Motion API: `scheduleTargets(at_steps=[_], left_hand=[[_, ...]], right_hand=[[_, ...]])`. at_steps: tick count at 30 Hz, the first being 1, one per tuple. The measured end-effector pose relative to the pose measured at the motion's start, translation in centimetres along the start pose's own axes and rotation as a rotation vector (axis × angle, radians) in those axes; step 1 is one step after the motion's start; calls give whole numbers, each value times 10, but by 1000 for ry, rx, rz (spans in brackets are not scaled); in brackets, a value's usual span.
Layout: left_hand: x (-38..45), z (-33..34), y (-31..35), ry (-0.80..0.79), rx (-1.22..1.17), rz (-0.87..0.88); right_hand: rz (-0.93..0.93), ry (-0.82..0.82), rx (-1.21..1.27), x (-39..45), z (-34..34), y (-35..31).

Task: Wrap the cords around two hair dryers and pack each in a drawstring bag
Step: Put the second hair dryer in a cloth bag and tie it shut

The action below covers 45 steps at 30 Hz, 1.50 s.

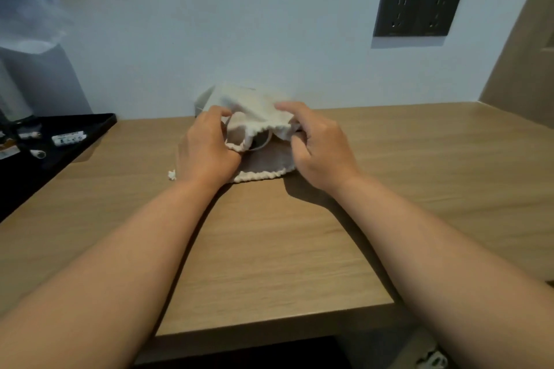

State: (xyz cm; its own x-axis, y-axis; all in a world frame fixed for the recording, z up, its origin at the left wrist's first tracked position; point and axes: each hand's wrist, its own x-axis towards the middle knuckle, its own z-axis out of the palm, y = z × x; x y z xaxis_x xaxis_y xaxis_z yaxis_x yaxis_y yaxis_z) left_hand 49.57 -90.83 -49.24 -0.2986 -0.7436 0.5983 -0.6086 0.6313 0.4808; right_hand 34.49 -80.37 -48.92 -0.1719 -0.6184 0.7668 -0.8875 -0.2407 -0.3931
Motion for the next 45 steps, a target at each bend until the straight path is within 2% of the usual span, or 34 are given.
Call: scheduleTargets(at_steps=[4, 6, 11, 16, 20, 23, 25, 28, 32, 36, 40, 45], left_hand=[[-8, -13, -6, -155, -237, -67], [-18, -23, -13, -213, -319, -118], [-43, -53, -27, -262, -249, -226], [-56, -71, -38, -213, -124, -221], [-58, -79, -40, -248, -45, -123], [-52, -83, -45, -330, -231, -158], [-47, -85, -50, -390, -362, -181], [-43, -82, -54, -399, -397, -153], [-35, -70, -59, -371, -307, -119], [-27, -55, -56, -396, -29, 16], [-19, -45, -48, -422, 61, 25], [-14, -38, -45, -363, 114, -81]], right_hand=[[-95, -271, -132, -8, 5, -12], [-66, -401, -211, -11, 7, -13], [78, -608, -330, -17, 1, -17], [27, -442, -420, -18, 2, -23], [-242, -287, -437, -14, 8, -27], [-424, -238, -417, -7, 25, -32], [-449, -278, -372, -1, 39, -40], [-311, -404, -347, 13, 58, -48], [-143, -405, -449, 19, 76, -39], [200, -491, -355, 22, 71, -18], [234, -649, -323, 24, 58, -14], [272, -664, -425, 12, 49, -26]])
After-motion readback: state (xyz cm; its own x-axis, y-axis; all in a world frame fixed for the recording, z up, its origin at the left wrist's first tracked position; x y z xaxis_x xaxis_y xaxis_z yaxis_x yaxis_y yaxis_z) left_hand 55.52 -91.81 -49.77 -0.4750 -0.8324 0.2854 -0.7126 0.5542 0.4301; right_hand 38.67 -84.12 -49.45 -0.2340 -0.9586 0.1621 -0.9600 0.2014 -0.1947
